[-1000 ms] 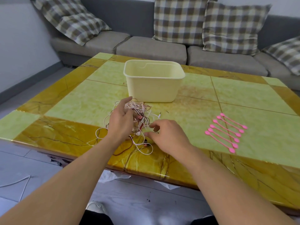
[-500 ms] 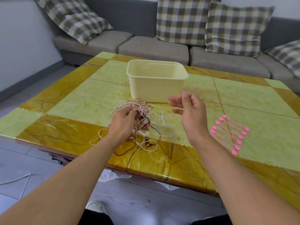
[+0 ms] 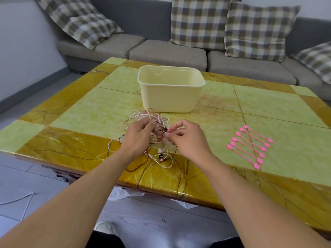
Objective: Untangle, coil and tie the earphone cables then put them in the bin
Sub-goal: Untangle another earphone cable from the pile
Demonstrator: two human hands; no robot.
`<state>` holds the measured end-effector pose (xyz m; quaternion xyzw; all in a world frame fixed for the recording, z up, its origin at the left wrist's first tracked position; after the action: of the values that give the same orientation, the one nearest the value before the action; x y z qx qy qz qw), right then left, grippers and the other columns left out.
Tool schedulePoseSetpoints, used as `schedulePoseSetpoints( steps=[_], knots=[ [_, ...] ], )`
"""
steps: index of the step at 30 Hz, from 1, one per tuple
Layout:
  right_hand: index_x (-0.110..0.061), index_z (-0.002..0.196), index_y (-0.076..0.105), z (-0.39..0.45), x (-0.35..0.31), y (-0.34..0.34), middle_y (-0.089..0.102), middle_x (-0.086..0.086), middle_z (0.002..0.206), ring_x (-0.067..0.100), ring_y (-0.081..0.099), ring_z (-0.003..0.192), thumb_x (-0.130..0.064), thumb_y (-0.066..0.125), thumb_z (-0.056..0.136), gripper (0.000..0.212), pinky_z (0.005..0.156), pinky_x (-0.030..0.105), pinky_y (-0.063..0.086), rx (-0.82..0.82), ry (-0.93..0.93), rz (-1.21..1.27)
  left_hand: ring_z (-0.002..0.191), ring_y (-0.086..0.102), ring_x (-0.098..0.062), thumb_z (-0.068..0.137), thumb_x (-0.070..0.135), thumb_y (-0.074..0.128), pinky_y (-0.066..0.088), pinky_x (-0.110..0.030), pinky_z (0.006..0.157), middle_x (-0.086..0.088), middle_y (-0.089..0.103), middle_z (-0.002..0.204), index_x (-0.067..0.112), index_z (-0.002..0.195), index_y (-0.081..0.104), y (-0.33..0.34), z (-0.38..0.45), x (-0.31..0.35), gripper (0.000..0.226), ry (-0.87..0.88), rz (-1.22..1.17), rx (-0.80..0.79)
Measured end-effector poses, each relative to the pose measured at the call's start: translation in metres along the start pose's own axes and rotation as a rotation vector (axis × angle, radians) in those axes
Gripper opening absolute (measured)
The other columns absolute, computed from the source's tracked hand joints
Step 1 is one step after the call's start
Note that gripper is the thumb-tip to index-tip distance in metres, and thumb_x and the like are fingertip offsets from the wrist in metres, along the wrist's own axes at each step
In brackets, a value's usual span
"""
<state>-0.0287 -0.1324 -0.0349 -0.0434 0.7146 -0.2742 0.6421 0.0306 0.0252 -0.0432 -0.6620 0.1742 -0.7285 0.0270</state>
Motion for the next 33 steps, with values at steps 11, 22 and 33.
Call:
schedulePoseSetpoints(
  steps=[11,22,33],
  knots=[
    [-0.01,0.096,0.053,0.009,-0.001,-0.035,0.051,0.007,0.079,0.018,0.062,0.06,0.009,0.048,0.095,0.02,0.073,0.042,0.062,0.176,0.097,0.758,0.041,0.048,0.0,0.104,0.021,0.038,0.035,-0.027,0.046,0.005,0.073,0.091,0.017,0.085,0.065,-0.014,0.01,-0.016,0.033,-0.117,0.032,0.201],
    [-0.022,0.089,0.076,0.009,0.017,-0.033,0.059,-0.003,0.064,0.006,0.044,0.043,-0.028,0.077,0.09,0.006,0.042,0.016,0.03,-0.075,0.113,0.028,0.061,0.052,-0.02,0.098,0.028,0.04,0.038,-0.036,0.057,-0.001,0.071,0.088,0.012,0.088,0.063,-0.024,0.009,-0.015,0.03,-0.103,0.067,0.316],
    [-0.021,0.103,0.073,0.009,0.03,-0.049,0.075,-0.001,0.082,0.014,0.065,0.056,-0.032,0.055,0.102,0.021,0.048,0.024,0.044,-0.01,0.235,-0.01,0.058,0.034,-0.017,0.103,0.028,0.04,0.025,-0.036,0.054,0.001,0.039,0.06,0.013,0.068,0.04,-0.021,0.001,-0.001,0.039,-0.049,0.086,0.304]
  ],
)
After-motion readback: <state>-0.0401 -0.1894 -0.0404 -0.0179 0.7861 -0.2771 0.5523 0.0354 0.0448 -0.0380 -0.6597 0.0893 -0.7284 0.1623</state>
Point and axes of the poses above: each hand's wrist, its own z-axis towards the middle knuckle, its own y-axis out of the palm, x = y × z, the point moved 7 cm from there along z, towards the middle knuckle
